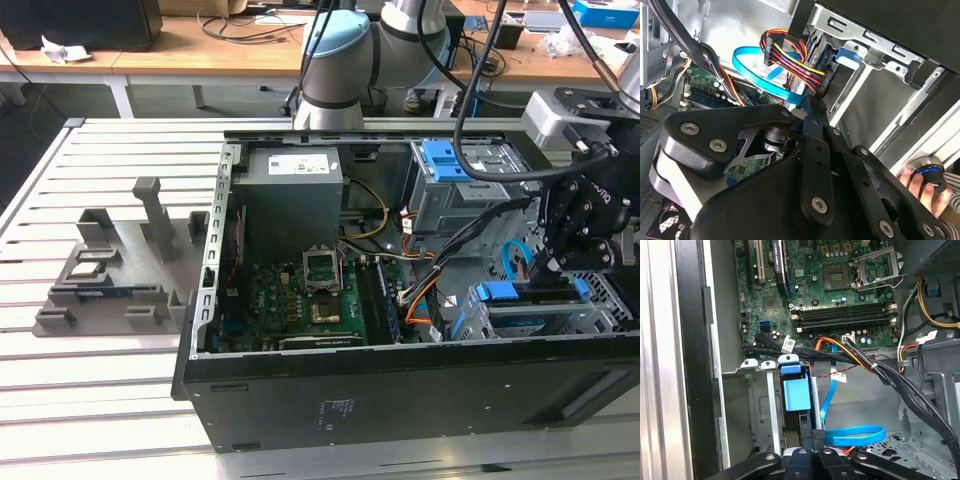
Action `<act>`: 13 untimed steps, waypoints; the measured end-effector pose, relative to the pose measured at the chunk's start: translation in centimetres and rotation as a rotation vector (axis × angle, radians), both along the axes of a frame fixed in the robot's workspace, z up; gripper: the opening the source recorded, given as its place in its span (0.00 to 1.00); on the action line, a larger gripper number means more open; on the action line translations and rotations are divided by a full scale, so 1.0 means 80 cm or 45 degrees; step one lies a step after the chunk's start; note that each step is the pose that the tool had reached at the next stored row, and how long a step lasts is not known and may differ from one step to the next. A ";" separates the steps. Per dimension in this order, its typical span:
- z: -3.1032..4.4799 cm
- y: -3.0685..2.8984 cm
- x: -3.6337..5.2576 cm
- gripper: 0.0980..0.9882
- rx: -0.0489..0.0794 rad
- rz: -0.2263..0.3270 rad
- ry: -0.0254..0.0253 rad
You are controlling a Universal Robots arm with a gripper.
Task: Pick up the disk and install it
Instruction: 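Insert the second disk wire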
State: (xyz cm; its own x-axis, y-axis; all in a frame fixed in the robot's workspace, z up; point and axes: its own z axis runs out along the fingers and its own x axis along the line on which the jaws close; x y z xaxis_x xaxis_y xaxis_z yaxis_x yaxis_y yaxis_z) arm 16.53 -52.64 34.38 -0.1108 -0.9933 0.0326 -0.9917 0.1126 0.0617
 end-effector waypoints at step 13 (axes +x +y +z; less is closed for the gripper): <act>0.0659 0.0130 0.000 0.01 -0.006 0.000 0.0000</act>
